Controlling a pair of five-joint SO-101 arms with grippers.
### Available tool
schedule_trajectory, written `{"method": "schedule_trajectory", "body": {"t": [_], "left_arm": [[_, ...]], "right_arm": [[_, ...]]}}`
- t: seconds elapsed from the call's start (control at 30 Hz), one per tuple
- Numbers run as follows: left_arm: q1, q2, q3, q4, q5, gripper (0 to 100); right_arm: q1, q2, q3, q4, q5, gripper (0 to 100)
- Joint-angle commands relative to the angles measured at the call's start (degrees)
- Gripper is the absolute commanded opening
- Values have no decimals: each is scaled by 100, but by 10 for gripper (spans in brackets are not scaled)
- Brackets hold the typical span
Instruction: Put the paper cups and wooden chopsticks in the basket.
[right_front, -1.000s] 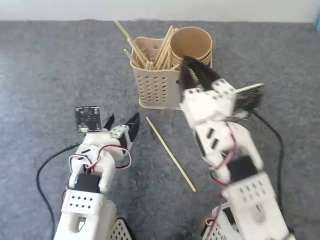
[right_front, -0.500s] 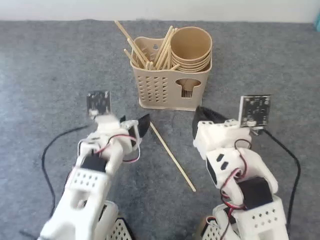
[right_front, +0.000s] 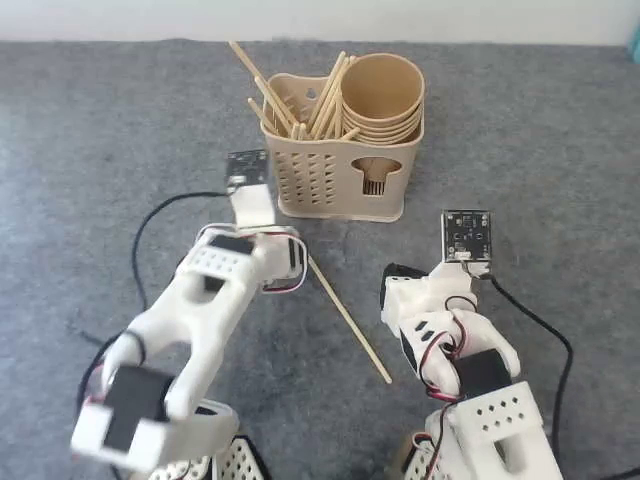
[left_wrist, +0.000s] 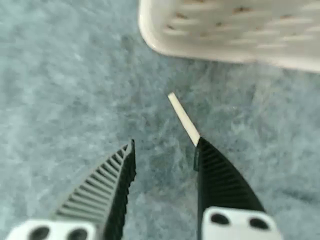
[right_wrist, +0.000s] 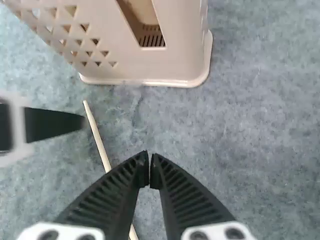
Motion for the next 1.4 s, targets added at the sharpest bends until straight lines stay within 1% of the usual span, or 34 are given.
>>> {"method": "schedule_trajectory", "body": {"t": [0.0, 0.1, 0.3, 0.6, 0.8, 0.87, 0.97, 1.0, 1.07, 1.2, 1.3, 1.37], "left_arm": [[79, 360, -681, 220, 53, 178], [88, 536, -857, 220, 53, 178], [457, 536, -866, 220, 62, 178], [545, 651, -866, 229, 422, 178], [571, 958, -1059, 598, 475, 171], [580, 958, -1059, 615, 466, 129], [589, 958, -1051, 615, 387, 0], [624, 949, -1033, 624, 273, 15], [756, 932, -954, 624, 62, 12], [1011, 492, -602, 624, -167, 12], [1240, -202, -154, 624, -378, 12], [1266, -782, 145, 624, -519, 12]], "right_arm": [[57, -110, -26, -145, -35, 13], [57, -110, -9, -145, -26, 13], [57, -110, -18, 48, 369, 13], [57, -119, -9, 57, 369, 13], [57, -119, -9, 57, 378, 13], [57, -119, -9, 57, 378, 13], [57, -119, -9, 57, 396, 13], [57, -119, -9, 57, 475, 13], [57, -119, -9, 57, 686, 13], [57, -119, -9, 57, 791, 13], [57, -119, -9, 57, 800, 13], [57, -119, 0, 57, 809, 13]]}}
